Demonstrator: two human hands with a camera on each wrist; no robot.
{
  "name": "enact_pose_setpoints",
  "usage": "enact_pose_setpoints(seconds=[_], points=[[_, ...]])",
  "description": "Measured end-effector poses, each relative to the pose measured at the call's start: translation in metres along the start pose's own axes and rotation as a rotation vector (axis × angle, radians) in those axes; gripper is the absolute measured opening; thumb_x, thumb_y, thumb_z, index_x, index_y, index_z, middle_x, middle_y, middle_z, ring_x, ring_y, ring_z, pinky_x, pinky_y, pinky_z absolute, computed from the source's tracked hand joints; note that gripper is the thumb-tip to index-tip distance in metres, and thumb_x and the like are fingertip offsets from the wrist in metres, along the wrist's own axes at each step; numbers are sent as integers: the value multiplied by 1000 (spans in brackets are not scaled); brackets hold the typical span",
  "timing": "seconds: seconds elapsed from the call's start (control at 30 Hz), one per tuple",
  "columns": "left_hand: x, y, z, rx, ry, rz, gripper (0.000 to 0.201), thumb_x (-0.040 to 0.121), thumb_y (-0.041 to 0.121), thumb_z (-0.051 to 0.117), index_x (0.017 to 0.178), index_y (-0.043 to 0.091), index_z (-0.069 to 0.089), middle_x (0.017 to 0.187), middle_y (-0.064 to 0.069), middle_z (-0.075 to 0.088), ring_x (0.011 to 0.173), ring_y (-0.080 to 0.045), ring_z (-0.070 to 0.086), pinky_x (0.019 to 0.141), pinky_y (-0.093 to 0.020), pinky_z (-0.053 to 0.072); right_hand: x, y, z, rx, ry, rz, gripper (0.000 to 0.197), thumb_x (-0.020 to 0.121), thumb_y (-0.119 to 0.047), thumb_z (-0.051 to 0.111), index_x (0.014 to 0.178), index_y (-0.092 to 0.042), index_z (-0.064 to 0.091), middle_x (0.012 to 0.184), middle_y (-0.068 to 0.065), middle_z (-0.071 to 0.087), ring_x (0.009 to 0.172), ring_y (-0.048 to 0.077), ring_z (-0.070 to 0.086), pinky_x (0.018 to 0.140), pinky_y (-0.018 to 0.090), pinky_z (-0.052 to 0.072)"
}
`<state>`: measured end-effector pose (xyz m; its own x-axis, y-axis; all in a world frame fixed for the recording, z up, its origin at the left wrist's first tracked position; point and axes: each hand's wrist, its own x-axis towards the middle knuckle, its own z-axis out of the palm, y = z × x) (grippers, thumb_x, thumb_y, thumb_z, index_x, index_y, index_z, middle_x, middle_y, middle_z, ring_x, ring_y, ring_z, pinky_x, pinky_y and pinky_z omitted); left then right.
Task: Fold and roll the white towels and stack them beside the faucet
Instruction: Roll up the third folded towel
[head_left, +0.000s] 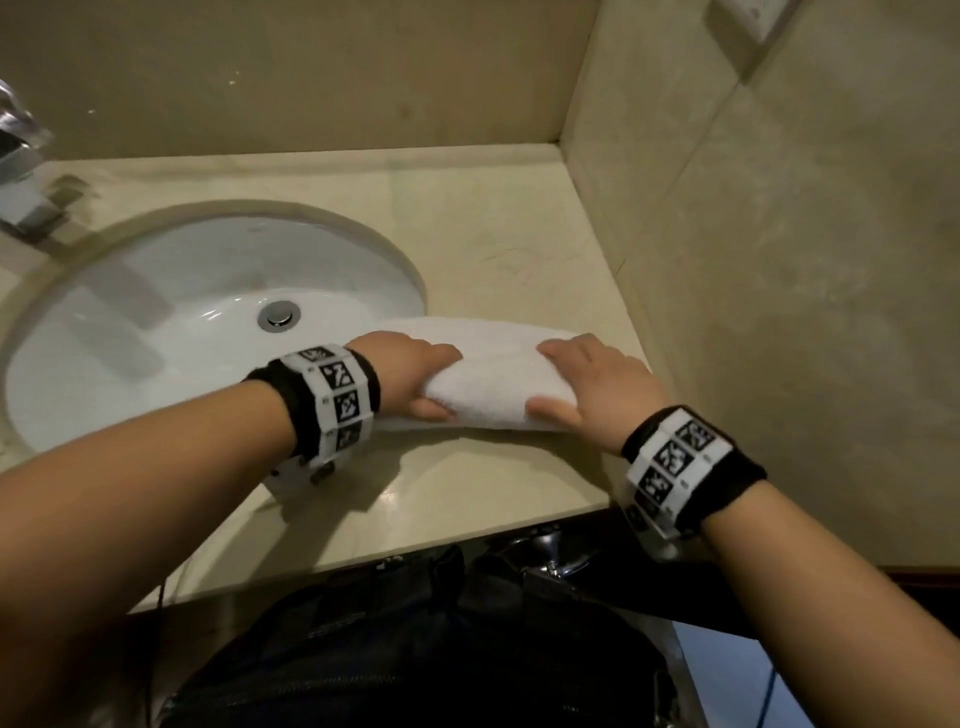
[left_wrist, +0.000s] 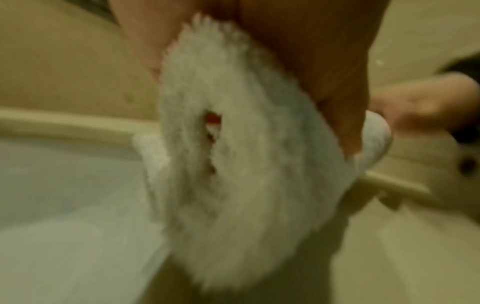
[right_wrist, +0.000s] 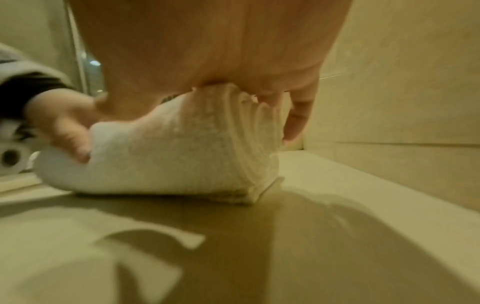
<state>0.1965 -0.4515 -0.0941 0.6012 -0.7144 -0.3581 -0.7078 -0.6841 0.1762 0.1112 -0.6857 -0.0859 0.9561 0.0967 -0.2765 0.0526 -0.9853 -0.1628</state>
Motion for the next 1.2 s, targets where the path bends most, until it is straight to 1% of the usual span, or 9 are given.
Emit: enact_pose_setpoints(seconds=[0.13,0.27,0.37,0.5,0.6,0.8,1.0,1.1,1.2], points=[[2,3,-7,-185,-206,-66,78,71,69,55,132,25,35,124,-1,57,109,-22,54,86,-29,38,-3,-2,10,-182,18,-102,75,72,-67,54,133,-26,39,126,5,51,109,27,52,92,37,37],[-14,8,6,209,154,-27,94,64,75,53,138,22,26,129,-6,48,112,-27,49,95,-39,38,23,3,-7,145,-225,-28,52,75,-57,58,113,-23,51,110,7,61,100,29,57,81,35,43],[-18,9,8,276,188,-13,85,70,58,60,139,23,25,125,-6,49,109,-27,49,94,-38,37,32,3,-17,206,-316,4,43,78,-62,51,102,-26,49,99,2,61,94,26,58,75,32,40],[-2,-5,-16,-179,-55,-50,59,77,46,61,129,29,38,113,2,61,97,-21,57,82,-30,44,17,-1,-11,-159,23,-112,84,66,-75,45,133,-26,33,127,7,48,109,29,49,90,41,40],[2,-9,-21,-379,-314,-41,59,79,44,64,130,25,40,110,10,56,99,-11,52,78,-13,37,10,-1,-2,-190,-16,-152,78,68,-68,56,132,-30,35,123,2,52,113,25,47,91,37,33],[-3,-16,-19,109,136,7,91,69,74,49,139,21,28,135,-6,47,118,-26,49,99,-38,39,47,12,-20,182,-393,-17,52,77,-59,57,112,-20,52,110,6,62,97,25,56,78,32,39],[19,-24,-14,5,59,-84,77,68,63,61,130,29,32,113,-2,61,95,-24,58,78,-32,45,40,5,-7,-135,57,-76,72,76,-61,52,133,-21,37,129,11,49,116,30,45,96,40,34],[22,-30,-17,-273,-168,-135,76,66,63,65,129,30,38,114,5,61,92,-14,54,81,-28,41,29,3,9,-152,58,-128,90,69,-60,63,142,-23,25,141,9,39,128,28,36,108,39,22],[17,-27,-16,-306,-122,-134,80,64,69,62,130,29,39,120,3,58,107,-19,55,90,-31,42,46,6,0,-107,22,-157,71,72,-52,65,133,-25,40,124,6,54,113,26,49,95,35,35]])
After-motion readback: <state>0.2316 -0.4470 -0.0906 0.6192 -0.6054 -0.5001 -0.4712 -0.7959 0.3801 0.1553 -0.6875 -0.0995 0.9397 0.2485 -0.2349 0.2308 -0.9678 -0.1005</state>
